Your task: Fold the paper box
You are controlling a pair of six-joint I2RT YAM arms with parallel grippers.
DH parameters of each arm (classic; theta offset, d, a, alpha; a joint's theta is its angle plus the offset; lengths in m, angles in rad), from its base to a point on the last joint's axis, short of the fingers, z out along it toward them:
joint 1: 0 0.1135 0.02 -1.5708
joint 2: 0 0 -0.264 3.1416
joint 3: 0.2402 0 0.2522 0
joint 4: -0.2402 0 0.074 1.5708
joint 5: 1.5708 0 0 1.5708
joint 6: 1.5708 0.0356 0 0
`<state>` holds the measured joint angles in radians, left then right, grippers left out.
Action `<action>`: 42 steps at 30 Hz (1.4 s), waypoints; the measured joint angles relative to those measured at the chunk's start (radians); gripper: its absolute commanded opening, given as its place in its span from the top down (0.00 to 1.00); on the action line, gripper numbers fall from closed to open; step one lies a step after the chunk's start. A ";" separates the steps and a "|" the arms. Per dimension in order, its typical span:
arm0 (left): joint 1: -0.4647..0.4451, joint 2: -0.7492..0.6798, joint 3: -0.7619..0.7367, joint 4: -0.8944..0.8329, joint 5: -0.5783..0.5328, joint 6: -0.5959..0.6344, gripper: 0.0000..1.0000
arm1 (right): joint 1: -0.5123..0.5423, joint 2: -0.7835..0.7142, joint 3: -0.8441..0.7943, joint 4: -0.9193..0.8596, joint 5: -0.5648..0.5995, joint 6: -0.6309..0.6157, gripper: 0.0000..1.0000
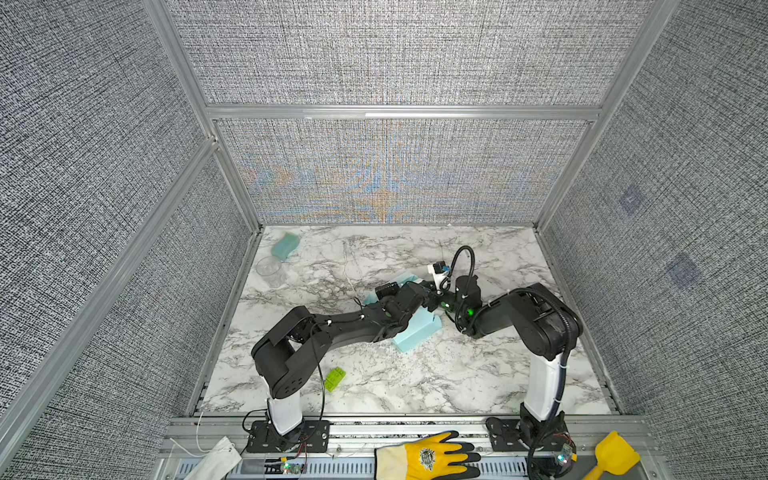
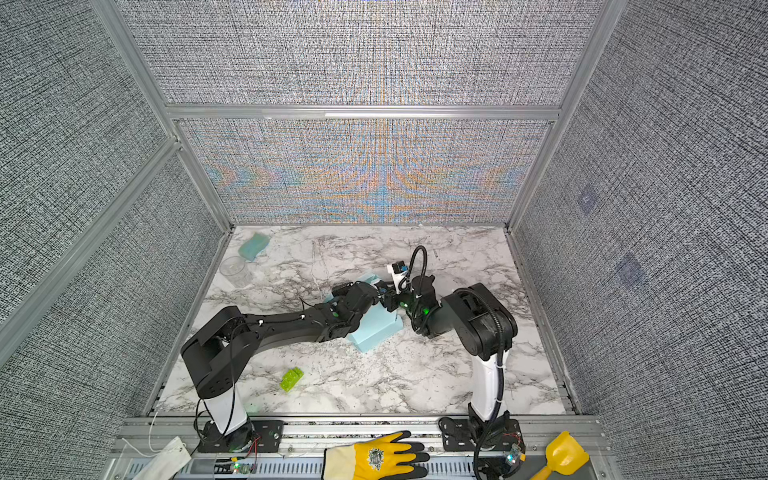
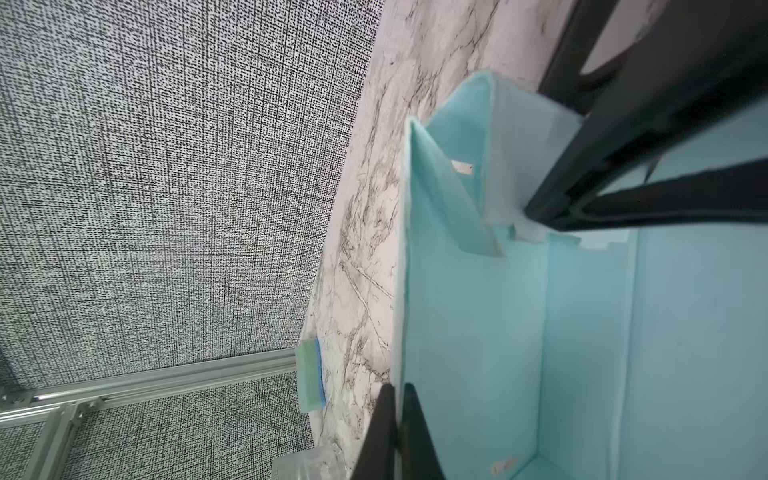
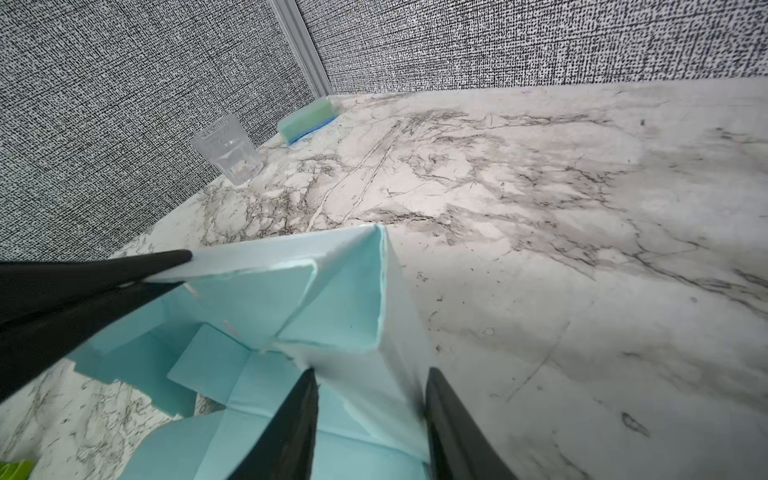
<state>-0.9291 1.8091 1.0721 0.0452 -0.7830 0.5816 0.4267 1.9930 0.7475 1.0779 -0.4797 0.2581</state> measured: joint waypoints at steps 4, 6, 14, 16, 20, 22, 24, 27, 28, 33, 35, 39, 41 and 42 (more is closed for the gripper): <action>0.014 -0.016 0.010 -0.034 0.042 -0.020 1.00 | 0.000 0.000 -0.006 -0.002 0.000 0.002 0.49; 0.019 -0.021 0.014 -0.047 0.060 -0.026 1.00 | 0.000 -0.002 -0.014 -0.001 0.000 0.002 0.45; 0.029 -0.023 0.016 -0.055 0.078 -0.047 1.00 | 0.000 -0.006 -0.043 0.013 -0.003 0.005 0.35; 0.029 -0.020 0.018 -0.057 0.076 -0.052 1.00 | 0.000 -0.009 -0.055 0.021 0.001 0.005 0.35; 0.031 -0.016 0.020 -0.056 0.074 -0.058 1.00 | 0.000 -0.023 -0.074 0.032 0.027 0.005 0.35; 0.031 -0.014 0.021 -0.056 0.071 -0.059 1.00 | -0.001 -0.027 -0.075 0.033 0.030 0.004 0.35; 0.031 -0.011 0.022 -0.054 0.067 -0.059 1.00 | -0.001 -0.031 -0.078 0.034 0.031 0.003 0.35; 0.031 -0.008 0.022 -0.050 0.062 -0.060 1.00 | -0.001 -0.044 -0.089 0.033 0.042 0.001 0.35; 0.031 -0.006 0.022 -0.047 0.060 -0.060 1.00 | -0.001 -0.051 -0.094 0.033 0.052 0.000 0.35; 0.033 -0.001 0.022 -0.040 0.054 -0.062 1.00 | 0.000 -0.087 -0.115 0.029 0.109 -0.006 0.38; 0.032 -0.001 0.022 -0.040 0.053 -0.063 1.00 | 0.000 -0.093 -0.122 0.026 0.143 -0.006 0.40; 0.033 0.000 0.022 -0.039 0.053 -0.063 1.00 | 0.002 -0.095 -0.126 0.024 0.191 -0.006 0.41; 0.033 0.000 0.021 -0.039 0.053 -0.063 1.00 | 0.009 -0.095 -0.130 0.025 0.204 -0.006 0.41; 0.033 0.000 0.021 -0.039 0.053 -0.063 1.00 | 0.014 -0.095 -0.131 0.025 0.214 -0.006 0.41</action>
<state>-0.8963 1.8088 1.0931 0.0067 -0.7296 0.5186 0.4404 1.8977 0.6167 1.1030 -0.2653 0.2516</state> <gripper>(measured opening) 0.063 0.587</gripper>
